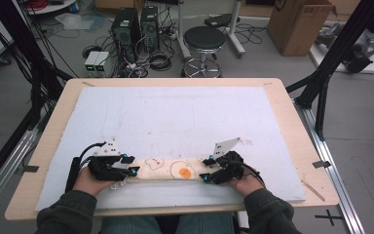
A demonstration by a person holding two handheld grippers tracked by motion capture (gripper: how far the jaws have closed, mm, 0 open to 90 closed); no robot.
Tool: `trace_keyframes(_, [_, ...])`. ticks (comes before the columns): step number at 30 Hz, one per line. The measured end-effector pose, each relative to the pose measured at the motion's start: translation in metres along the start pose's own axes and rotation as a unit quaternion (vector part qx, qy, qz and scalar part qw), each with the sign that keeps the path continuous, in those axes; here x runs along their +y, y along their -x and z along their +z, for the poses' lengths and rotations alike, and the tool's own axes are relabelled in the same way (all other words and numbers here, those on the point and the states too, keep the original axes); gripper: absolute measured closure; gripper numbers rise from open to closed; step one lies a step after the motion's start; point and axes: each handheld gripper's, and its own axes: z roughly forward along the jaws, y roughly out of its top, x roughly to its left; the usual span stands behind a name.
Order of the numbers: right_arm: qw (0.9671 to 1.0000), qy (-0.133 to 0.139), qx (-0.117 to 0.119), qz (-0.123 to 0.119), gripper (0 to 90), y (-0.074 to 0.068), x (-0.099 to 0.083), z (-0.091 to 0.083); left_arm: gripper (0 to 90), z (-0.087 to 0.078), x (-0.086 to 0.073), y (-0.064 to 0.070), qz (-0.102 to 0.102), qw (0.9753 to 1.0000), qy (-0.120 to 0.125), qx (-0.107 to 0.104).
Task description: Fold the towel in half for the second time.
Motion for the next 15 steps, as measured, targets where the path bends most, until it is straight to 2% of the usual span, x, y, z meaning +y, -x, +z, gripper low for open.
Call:
trace_keyframes(4, [1.0000, 0.000, 0.002, -0.001, 42.9, 0.000, 0.000, 0.000, 53.9, 0.003, -0.009, -0.001, 0.004, 0.9997, -0.023, -0.001])
trace_keyframes(8, [1.0000, 0.000, 0.004, 0.000, 41.3, 0.000, 0.000, -0.001, 52.8, 0.001, -0.014, -0.001, 0.000, 0.9999, -0.015, -0.007])
trace_keyframes(15, [1.0000, 0.003, -0.003, 0.001, 39.4, 0.001, -0.005, -0.007, 51.6, 0.000, -0.017, 0.000, 0.008, 0.9998, -0.011, -0.013])
